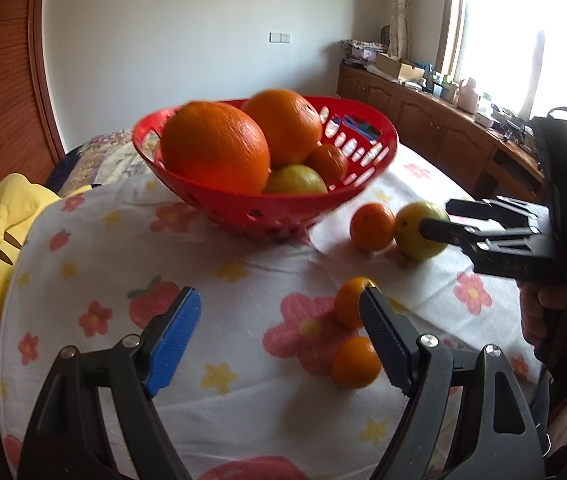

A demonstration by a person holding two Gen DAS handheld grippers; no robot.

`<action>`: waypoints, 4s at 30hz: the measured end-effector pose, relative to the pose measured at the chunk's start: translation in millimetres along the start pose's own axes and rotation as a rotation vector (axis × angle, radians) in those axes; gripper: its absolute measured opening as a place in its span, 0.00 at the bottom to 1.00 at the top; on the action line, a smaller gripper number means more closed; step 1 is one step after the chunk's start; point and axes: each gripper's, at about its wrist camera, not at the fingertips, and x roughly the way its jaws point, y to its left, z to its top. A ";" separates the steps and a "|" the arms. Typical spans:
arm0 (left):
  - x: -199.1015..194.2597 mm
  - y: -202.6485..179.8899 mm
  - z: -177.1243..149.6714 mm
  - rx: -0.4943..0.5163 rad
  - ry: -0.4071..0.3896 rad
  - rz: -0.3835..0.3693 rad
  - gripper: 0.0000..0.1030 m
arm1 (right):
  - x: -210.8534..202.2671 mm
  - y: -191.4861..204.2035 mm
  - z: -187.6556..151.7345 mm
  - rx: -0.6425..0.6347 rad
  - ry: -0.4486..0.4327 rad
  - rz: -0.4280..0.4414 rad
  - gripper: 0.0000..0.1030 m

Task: Organize fruits
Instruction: 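Withdraw both grippers and move the right gripper toward the yellow pomelo, then grasp the yellow pomelo with the right gripper while the left gripper grasps a small tangerine, then lift the pomelo with the right gripper while the left gripper carries the tangerine over the basket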

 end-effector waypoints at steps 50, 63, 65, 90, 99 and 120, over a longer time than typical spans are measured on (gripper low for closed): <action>27.9 -32.2 -33.1 0.063 0.137 -0.055 0.60 | -14.0 0.9 -47.8 0.054 0.050 0.063 0.67; 23.7 -33.4 -30.7 0.064 0.129 -0.088 0.31 | -12.7 2.1 -48.4 0.047 0.050 0.055 0.67; 22.7 -31.2 -30.1 0.061 0.127 -0.085 0.30 | -12.8 2.2 -48.4 0.048 0.050 0.056 0.67; 0.7 -15.6 -12.3 0.038 0.059 -0.060 0.30 | -11.5 1.1 -49.1 0.047 0.056 0.047 0.65; -20.7 -10.9 17.4 0.045 -0.022 -0.070 0.30 | -18.4 4.2 -35.8 0.023 0.030 0.049 0.65; -19.6 44.9 121.3 0.057 -0.184 -0.033 0.30 | -31.3 10.8 77.7 -0.108 -0.115 0.052 0.65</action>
